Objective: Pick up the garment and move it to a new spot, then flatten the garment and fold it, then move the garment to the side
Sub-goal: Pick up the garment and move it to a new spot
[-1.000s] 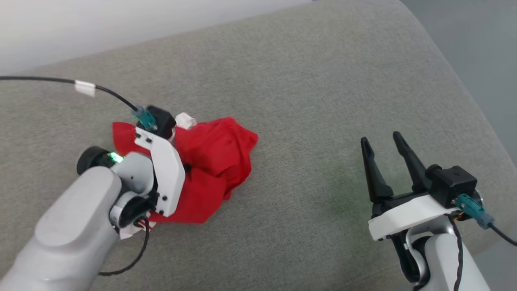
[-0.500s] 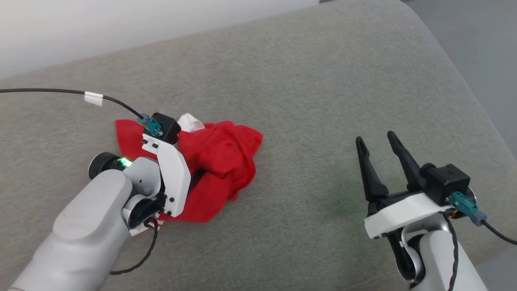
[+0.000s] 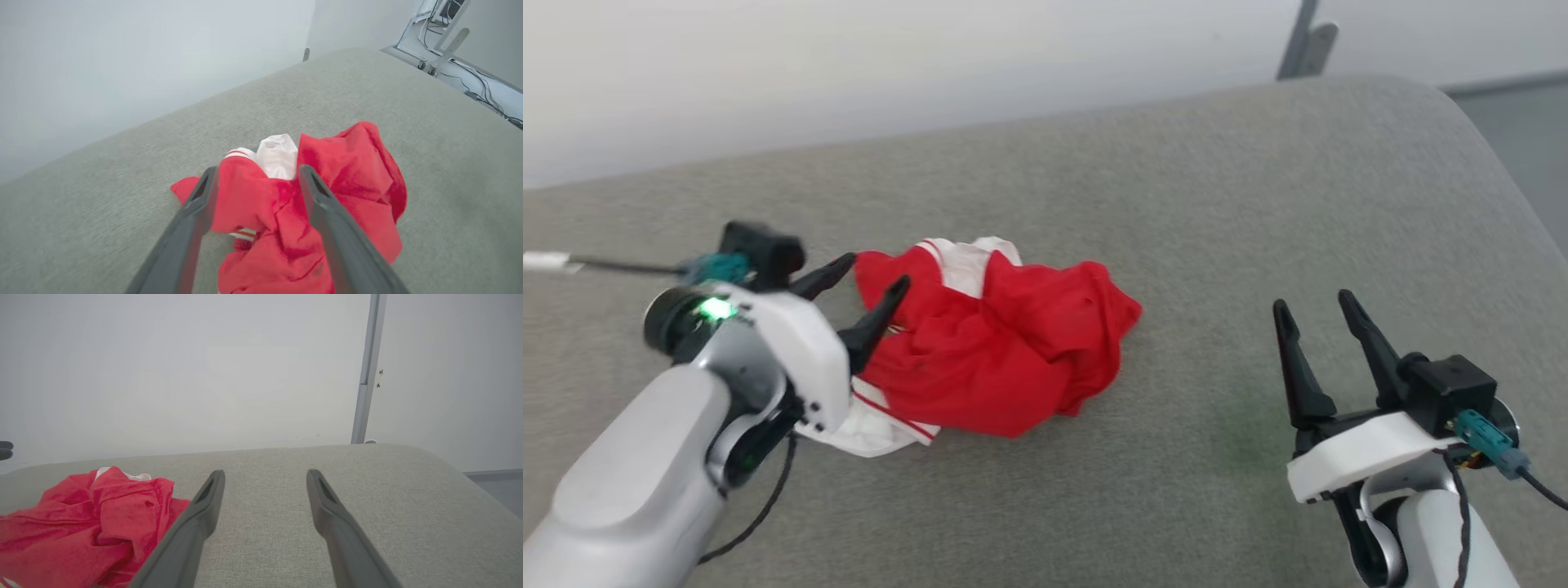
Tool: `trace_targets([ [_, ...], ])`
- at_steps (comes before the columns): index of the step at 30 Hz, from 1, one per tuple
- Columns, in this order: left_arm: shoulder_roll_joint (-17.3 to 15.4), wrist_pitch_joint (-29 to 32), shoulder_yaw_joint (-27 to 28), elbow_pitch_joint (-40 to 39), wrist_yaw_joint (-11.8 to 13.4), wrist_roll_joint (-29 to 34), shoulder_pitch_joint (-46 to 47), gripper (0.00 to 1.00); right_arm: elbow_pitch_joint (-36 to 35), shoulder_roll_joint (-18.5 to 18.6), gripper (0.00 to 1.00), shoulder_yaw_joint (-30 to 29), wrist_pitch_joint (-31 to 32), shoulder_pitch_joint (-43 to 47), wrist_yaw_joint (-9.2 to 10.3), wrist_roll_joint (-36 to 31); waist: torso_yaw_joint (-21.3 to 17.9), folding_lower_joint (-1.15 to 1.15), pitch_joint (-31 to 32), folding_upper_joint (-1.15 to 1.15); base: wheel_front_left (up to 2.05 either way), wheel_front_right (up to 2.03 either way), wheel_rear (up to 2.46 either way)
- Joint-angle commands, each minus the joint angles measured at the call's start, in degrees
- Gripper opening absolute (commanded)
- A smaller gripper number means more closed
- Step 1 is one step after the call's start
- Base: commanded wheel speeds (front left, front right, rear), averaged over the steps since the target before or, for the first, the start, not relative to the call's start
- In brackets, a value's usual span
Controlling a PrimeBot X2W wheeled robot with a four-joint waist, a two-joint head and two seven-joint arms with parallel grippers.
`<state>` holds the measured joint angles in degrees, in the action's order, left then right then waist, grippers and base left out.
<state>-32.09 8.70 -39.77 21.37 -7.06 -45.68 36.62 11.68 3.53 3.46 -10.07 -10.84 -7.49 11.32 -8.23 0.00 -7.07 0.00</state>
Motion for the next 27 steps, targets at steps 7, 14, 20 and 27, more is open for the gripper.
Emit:
trace_targets([
  [7,-2.81,-11.80,4.98,-4.06,3.89,-0.59,-8.87,1.00,-0.97,0.80,1.00,-2.09,0.88,2.73,0.00,-0.55,4.82,0.00,4.86,0.00,0.00,0.00,0.00],
  [14,-4.52,-21.77,10.19,-9.23,9.32,-1.68,-19.54,1.00,-1.20,0.82,1.00,-3.71,1.35,5.21,0.00,-0.91,7.14,0.00,7.39,0.00,0.00,0.00,0.00],
  [20,-3.82,-23.89,15.62,-14.06,12.58,0.27,-27.89,1.00,-1.62,0.70,1.00,-5.22,1.54,6.60,0.00,-1.56,9.11,0.00,8.23,0.00,0.00,0.00,0.00],
  [27,1.33,-23.94,25.04,-18.82,12.57,6.32,-36.67,1.00,-2.23,0.19,1.00,-6.13,1.76,7.56,0.00,-1.92,10.91,0.00,9.00,0.00,0.00,0.00,0.00],
])
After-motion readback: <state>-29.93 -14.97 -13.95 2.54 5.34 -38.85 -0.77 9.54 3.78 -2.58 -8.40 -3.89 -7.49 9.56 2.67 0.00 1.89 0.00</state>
